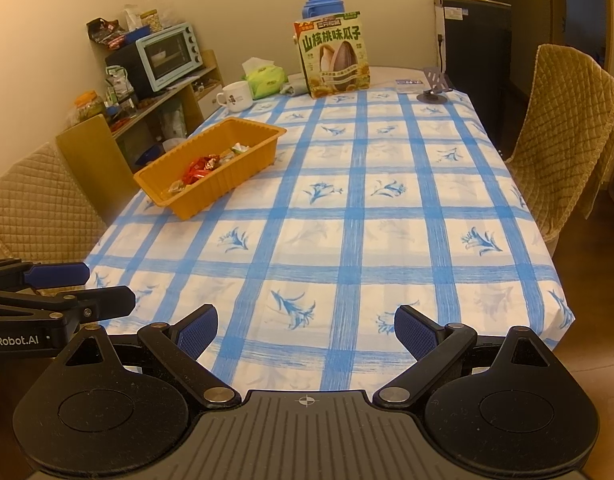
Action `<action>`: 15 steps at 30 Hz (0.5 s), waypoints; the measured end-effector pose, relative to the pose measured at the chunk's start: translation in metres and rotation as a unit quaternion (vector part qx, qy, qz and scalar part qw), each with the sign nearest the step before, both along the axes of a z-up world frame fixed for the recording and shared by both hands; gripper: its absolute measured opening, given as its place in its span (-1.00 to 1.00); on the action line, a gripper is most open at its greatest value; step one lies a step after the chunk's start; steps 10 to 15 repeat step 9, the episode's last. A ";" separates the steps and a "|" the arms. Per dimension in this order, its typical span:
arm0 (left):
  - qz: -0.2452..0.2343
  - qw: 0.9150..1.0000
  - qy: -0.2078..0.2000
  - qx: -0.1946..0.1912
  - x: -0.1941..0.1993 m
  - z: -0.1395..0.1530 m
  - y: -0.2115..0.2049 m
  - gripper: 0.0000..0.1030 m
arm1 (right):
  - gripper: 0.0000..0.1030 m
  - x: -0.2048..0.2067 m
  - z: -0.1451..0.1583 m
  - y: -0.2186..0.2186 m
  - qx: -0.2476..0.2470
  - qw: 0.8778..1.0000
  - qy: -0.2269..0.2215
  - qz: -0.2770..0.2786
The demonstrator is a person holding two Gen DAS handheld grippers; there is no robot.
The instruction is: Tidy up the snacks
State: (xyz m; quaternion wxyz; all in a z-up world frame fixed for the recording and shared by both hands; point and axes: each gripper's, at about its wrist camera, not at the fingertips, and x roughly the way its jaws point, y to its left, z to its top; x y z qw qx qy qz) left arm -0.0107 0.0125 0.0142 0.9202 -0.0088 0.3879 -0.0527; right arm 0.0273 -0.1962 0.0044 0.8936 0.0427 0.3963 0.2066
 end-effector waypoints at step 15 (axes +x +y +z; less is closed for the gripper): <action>0.008 1.000 0.002 0.001 0.004 0.003 0.006 0.40 | 0.84 0.010 -0.003 0.003 -0.001 1.000 0.005 0.009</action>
